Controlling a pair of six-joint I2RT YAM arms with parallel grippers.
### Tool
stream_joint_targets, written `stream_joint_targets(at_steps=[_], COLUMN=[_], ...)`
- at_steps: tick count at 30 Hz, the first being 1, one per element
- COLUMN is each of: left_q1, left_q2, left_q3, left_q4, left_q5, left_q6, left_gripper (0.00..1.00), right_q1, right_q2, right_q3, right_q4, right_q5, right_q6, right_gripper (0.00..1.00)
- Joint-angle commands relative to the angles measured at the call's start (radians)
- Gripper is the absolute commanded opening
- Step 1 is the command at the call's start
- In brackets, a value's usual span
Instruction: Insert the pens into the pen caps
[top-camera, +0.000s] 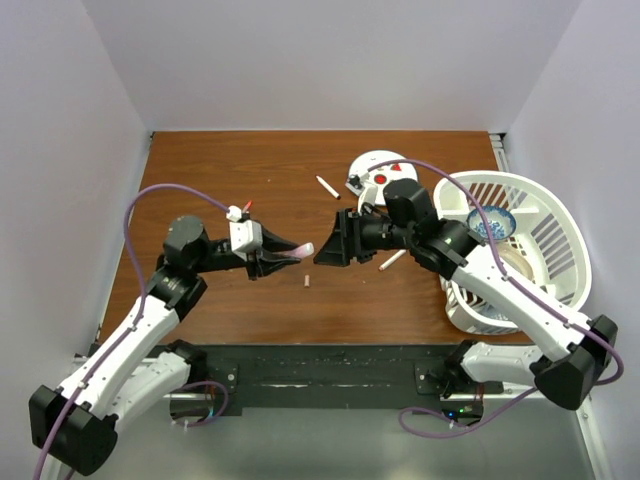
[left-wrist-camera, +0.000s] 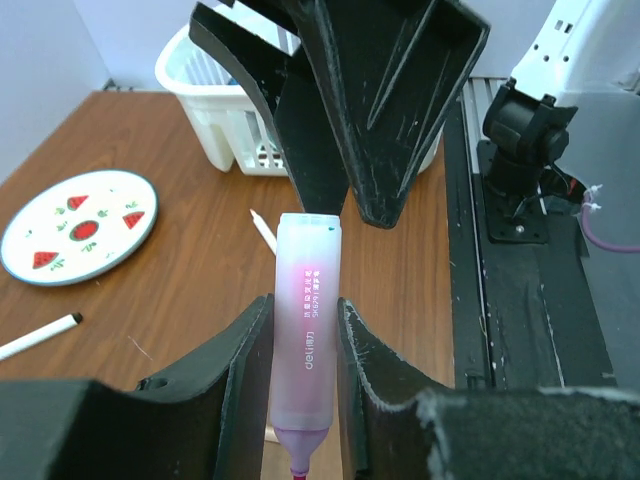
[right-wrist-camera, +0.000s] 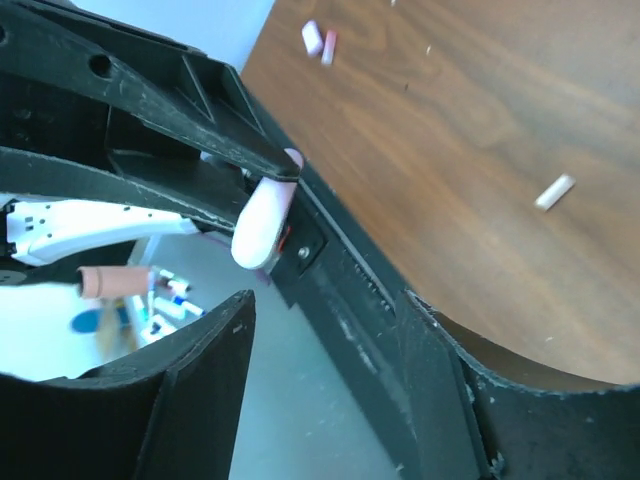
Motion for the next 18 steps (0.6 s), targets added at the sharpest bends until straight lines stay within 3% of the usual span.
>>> stream_joint_targets(at_steps=[1,13,16,17,18], left_q1=[-0.012,-0.021,-0.022,-0.022,-0.022], left_q2=[0.028,0.065,0.067,0.067,0.067], left_q3=[0.0,0.006,0.011,0.012,0.013], left_q4=[-0.035,-0.032,-0.043,-0.046,-0.049], left_q5=[0.025,0.028,0.021,0.022,0.024], left_q6=[0.092,0.112,0.121,0.126,0.129], left_gripper=[0.0,0.0,0.0,0.0,0.0], right_q1=[-0.002,0.001,0.003,0.003,0.003], right_q2=[0.002,0.123,0.152,0.157,0.158], right_q3=[0.02,0.047,0.072,0.075,0.077], right_q4=[0.105,0.094,0.081,0.081,0.084], right_q5=[-0.079,-0.059,-0.054,-0.048,-0.038], right_q6=[0.082,0.087,0.085,0.087,0.09], right_gripper=[0.59,0.5,0.39,0.29,0.25])
